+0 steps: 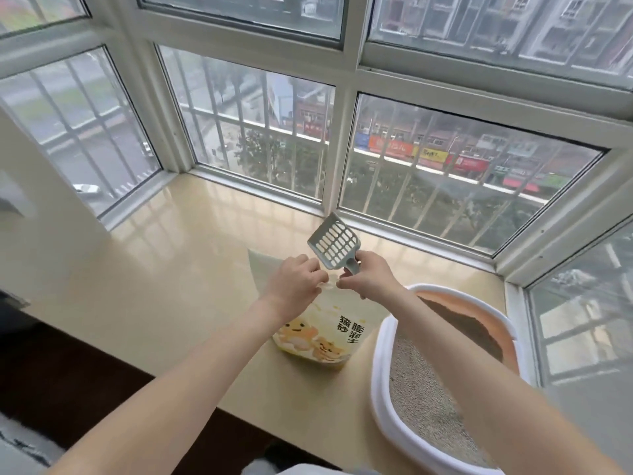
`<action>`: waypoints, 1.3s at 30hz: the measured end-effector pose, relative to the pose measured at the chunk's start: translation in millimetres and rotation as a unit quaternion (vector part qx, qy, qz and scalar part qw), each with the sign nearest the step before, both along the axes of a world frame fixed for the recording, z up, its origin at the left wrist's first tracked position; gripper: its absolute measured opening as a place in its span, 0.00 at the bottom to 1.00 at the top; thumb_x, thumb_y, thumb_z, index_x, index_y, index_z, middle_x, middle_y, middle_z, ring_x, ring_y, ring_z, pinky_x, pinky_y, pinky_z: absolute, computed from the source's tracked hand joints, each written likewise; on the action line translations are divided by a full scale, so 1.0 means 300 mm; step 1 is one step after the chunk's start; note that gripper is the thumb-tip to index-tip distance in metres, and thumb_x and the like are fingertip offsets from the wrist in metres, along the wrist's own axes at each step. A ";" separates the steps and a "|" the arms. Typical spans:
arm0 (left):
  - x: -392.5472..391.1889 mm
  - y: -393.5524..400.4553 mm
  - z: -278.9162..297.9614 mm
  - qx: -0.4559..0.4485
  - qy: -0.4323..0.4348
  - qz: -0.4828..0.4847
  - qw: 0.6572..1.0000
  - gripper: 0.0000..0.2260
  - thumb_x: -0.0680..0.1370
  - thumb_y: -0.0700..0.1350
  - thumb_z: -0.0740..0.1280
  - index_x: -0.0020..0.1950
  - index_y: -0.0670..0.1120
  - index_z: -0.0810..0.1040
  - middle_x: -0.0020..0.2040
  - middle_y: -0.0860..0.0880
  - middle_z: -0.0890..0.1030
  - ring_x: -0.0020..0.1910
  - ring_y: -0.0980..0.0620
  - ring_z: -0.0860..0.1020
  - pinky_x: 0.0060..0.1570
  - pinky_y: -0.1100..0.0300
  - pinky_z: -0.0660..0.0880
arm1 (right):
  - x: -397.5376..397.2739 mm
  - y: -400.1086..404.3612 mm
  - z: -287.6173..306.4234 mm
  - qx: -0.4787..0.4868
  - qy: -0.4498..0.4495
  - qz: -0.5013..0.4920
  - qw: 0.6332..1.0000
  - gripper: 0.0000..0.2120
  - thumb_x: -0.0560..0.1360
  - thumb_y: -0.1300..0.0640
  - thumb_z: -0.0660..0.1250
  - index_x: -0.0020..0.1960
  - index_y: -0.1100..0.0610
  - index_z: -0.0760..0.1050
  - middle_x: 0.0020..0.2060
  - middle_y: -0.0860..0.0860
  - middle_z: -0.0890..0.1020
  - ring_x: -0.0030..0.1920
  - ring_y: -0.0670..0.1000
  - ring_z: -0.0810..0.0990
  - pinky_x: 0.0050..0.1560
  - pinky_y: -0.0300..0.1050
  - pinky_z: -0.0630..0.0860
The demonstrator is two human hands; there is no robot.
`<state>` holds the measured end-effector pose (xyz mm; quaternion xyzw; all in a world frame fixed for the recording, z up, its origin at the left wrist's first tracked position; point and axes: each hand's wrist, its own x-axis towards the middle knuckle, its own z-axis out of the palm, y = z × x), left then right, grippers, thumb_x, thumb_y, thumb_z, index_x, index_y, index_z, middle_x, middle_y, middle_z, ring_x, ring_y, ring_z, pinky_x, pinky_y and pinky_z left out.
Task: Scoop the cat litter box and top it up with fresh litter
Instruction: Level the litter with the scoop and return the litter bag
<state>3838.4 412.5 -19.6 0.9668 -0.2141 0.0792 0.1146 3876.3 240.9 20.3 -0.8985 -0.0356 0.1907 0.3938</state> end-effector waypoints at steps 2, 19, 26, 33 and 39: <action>0.003 0.010 -0.009 0.000 -0.012 0.005 1.000 0.13 0.60 0.39 0.78 0.41 0.45 0.80 0.37 0.48 0.78 0.35 0.45 0.75 0.31 0.54 0.74 | 0.011 0.008 -0.009 -0.014 -0.006 0.005 1.000 0.13 0.67 0.63 0.73 0.49 0.58 0.74 0.45 0.57 0.81 0.34 0.53 0.78 0.25 0.42 0.73; -0.032 0.003 -0.051 0.012 -0.058 -0.029 0.998 0.11 0.64 0.40 0.78 0.39 0.47 0.78 0.38 0.49 0.77 0.38 0.46 0.76 0.36 0.55 0.72 | 0.029 -0.007 -0.016 -0.030 0.020 0.034 0.999 0.13 0.69 0.63 0.72 0.50 0.58 0.72 0.34 0.49 0.74 0.28 0.50 0.73 0.17 0.33 0.65; -0.082 0.017 -0.019 -0.007 -0.057 -0.033 0.998 0.03 0.68 0.47 0.69 0.34 0.50 0.80 0.31 0.55 0.79 0.34 0.50 0.77 0.41 0.59 0.62 | 0.046 -0.028 -0.040 -0.015 -0.059 0.026 0.998 0.15 0.68 0.62 0.73 0.52 0.60 0.74 0.48 0.55 0.80 0.34 0.53 0.76 0.28 0.44 0.73; -0.212 0.025 0.017 0.000 0.084 -0.039 0.996 0.05 0.74 0.48 0.70 0.39 0.51 0.84 0.36 0.54 0.83 0.40 0.51 0.77 0.47 0.62 0.60 | 0.086 -0.055 -0.047 -0.038 -0.140 0.016 0.989 0.15 0.66 0.63 0.70 0.52 0.59 0.75 0.47 0.53 0.81 0.46 0.55 0.78 0.41 0.46 0.73; -0.312 0.005 0.041 0.020 0.203 -0.021 0.979 0.05 0.73 0.44 0.68 0.43 0.49 0.85 0.40 0.53 0.84 0.42 0.51 0.76 0.44 0.64 0.60 | 0.079 -0.065 -0.065 -0.007 -0.152 0.004 0.988 0.11 0.68 0.62 0.69 0.50 0.61 0.75 0.44 0.55 0.81 0.45 0.60 0.79 0.41 0.56 0.78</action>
